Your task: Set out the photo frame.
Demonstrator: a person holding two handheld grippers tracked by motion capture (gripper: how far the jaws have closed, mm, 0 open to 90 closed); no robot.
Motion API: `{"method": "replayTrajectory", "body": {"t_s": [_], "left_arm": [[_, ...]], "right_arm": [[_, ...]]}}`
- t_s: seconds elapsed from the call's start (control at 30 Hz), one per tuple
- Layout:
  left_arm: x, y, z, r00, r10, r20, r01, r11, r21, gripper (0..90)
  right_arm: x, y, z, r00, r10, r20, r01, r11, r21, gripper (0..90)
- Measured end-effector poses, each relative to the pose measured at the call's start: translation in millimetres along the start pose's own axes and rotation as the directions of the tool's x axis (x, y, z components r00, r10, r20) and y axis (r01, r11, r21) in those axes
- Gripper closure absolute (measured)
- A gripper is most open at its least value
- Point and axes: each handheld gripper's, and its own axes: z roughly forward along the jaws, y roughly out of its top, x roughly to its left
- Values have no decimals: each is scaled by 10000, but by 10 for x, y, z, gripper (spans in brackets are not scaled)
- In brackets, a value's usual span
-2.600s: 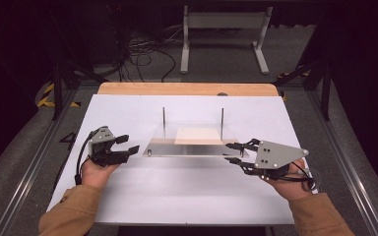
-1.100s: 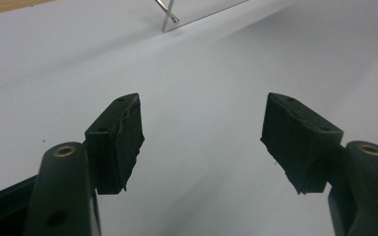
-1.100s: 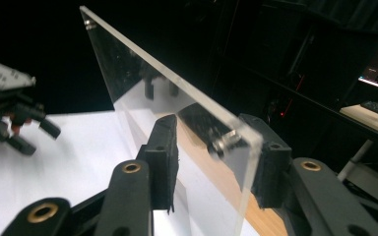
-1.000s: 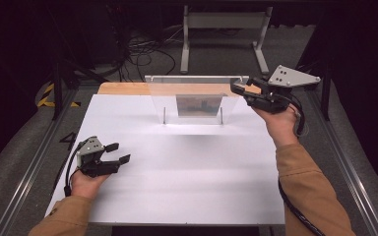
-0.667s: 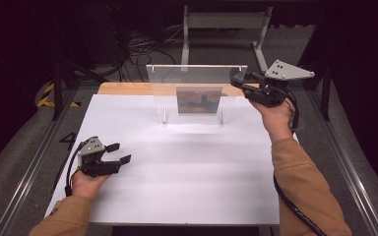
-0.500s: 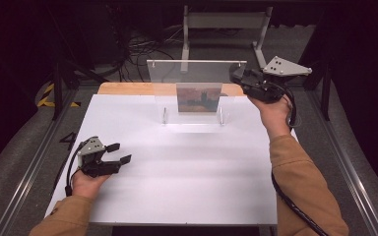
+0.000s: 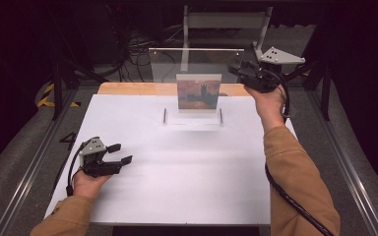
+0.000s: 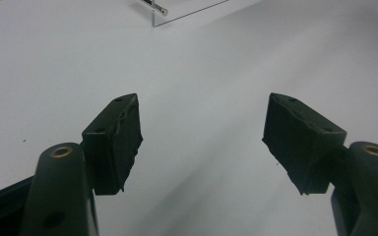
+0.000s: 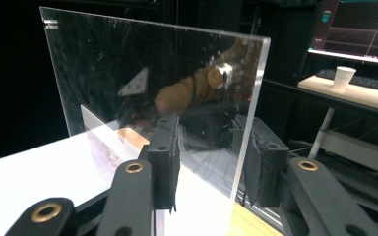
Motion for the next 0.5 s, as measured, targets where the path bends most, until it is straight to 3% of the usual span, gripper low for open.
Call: {"method": "replayTrajectory", "body": {"t_s": [0.17,0.27,0.33,0.4,0.5], "left_arm": [[-15,2,4,9998,-156,147,158,9998,-88,302],[-9,9,6,9997,137,217,-135,9999,-107,295],[-26,5,17,9998,-1,219,4,9999,-119,294],[-24,6,22,9996,140,245,-138,9999,-73,294],[-27,4,20,9996,94,277,-91,9999,-106,294]], "right_arm": [[-60,-51,113,9991,319,286,-320,9995,50,610],[-85,-56,147,9991,182,374,-188,9997,181,606],[-89,-64,176,9986,86,527,-106,9992,375,601],[-96,-85,218,9972,-17,741,-22,9986,527,598],[-117,-137,267,9965,164,814,-213,9980,598,587]]}}
